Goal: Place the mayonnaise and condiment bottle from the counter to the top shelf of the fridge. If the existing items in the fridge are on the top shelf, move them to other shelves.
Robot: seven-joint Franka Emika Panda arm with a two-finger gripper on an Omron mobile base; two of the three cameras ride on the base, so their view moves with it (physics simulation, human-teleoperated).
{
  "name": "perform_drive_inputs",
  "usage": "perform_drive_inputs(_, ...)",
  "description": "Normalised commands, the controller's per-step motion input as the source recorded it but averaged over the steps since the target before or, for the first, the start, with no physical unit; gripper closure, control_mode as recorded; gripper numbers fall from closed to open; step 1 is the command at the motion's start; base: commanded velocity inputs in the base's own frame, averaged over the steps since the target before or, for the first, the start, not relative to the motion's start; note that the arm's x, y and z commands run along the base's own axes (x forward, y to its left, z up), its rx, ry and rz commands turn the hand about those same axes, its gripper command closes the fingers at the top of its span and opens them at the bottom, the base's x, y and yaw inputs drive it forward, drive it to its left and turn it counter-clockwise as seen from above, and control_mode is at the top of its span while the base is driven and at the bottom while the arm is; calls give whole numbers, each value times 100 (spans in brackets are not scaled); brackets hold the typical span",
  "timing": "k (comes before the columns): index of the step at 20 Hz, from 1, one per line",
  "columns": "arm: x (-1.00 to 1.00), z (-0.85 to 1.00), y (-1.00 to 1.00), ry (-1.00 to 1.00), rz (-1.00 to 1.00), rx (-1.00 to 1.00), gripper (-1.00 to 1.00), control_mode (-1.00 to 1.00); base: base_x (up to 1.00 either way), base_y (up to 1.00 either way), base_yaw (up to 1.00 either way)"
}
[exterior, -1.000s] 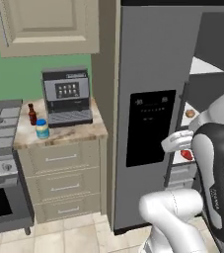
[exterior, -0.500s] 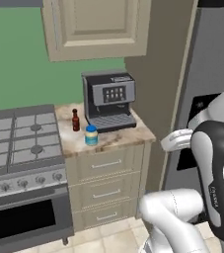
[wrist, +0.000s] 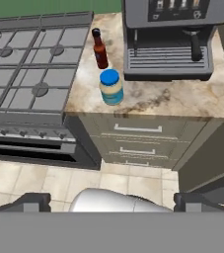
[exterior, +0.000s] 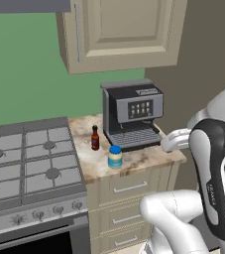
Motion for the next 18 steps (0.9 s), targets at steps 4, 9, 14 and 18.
perform_drive_inputs(4, 0, 0, 0, 0, 0, 0, -100, 100, 0, 0, 0)
perform_drive_inputs(9, 11, -5, -1, -1, 4, 0, -100, -100, 0, 0, 0)
perform_drive_inputs(14, 26, -19, 7, -2, 10, -1, -100, -100, 0, 0, 0)
perform_drive_inputs(18, 27, -39, 33, 0, 5, -9, -100, -100, 0, 0, 0)
